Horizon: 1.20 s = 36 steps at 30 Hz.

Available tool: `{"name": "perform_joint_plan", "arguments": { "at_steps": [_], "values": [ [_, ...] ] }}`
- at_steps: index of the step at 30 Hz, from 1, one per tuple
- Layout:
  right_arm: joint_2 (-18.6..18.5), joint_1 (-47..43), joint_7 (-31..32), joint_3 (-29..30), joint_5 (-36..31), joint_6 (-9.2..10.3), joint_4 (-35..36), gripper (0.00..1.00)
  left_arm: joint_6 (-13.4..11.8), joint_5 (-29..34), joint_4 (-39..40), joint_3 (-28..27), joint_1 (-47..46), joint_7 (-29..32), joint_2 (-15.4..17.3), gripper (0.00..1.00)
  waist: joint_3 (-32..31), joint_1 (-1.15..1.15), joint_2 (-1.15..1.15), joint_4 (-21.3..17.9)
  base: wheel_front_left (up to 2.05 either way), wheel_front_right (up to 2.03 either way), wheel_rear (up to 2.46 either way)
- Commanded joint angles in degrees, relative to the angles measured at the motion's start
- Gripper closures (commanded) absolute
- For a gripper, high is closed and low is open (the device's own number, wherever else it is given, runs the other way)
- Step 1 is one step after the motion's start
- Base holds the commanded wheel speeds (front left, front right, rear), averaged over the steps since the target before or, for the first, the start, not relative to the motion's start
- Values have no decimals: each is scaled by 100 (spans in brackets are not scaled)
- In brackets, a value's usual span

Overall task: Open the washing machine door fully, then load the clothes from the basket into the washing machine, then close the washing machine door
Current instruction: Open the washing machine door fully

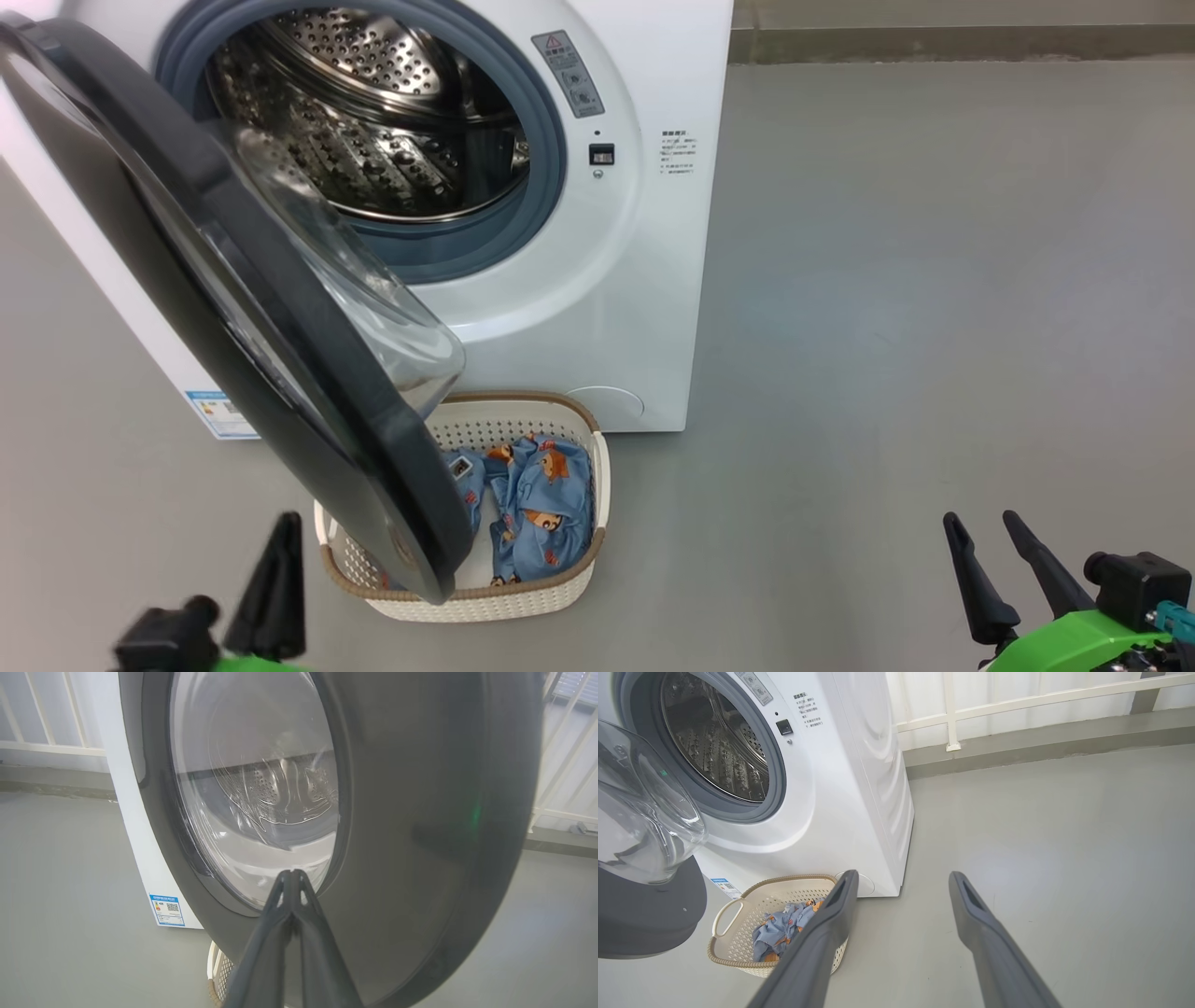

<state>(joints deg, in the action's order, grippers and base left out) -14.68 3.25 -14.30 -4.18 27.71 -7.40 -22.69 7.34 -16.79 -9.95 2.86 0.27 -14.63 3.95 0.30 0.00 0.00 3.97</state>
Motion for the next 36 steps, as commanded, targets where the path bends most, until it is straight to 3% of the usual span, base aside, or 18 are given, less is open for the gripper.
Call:
{"name": "perform_joint_plan", "arguments": {
  "at_steps": [1, 5, 11, 16, 20, 28, 36],
  "values": [
    [-79, -12, -70, -70, -60, -9, 148, 0, 14, -117, 266, -273, -188, -37, 49, 100, 4, 0, 0, 19, 0, 0, 0],
    [-70, -36, -70, -34, -50, -9, 172, 0, 14, -247, 792, -560, -318, -37, 16, 100, 10, 0, 0, 63, 0, 0, 0],
    [-78, -38, -70, -13, -42, -9, 177, 0, -83, 99, 2164, -739, -419, -37, -54, 100, 27, 0, 0, 89, 0, 0, 0],
    [-82, 13, -70, 5, -42, -9, 181, 0, -160, 201, 3278, -81, -373, 14, -88, 100, 97, 0, 0, 87, 0, 0, 0],
    [-87, 59, -70, 22, -53, -9, 199, 0, -128, 156, 3665, 741, -374, 276, -97, 100, 162, 0, 0, 73, 0, 0, 0],
    [-48, 184, -70, 27, -98, -9, 231, 0, -204, -269, 2719, 1745, -568, 303, -105, 100, 326, 0, 0, 1, 0, 0, 0],
    [-41, 262, -70, -30, -137, -9, 219, 0, -274, -479, 1571, 1822, -850, 91, -106, 100, 396, 0, 0, -67, 0, 0, 0]
  ]
}}
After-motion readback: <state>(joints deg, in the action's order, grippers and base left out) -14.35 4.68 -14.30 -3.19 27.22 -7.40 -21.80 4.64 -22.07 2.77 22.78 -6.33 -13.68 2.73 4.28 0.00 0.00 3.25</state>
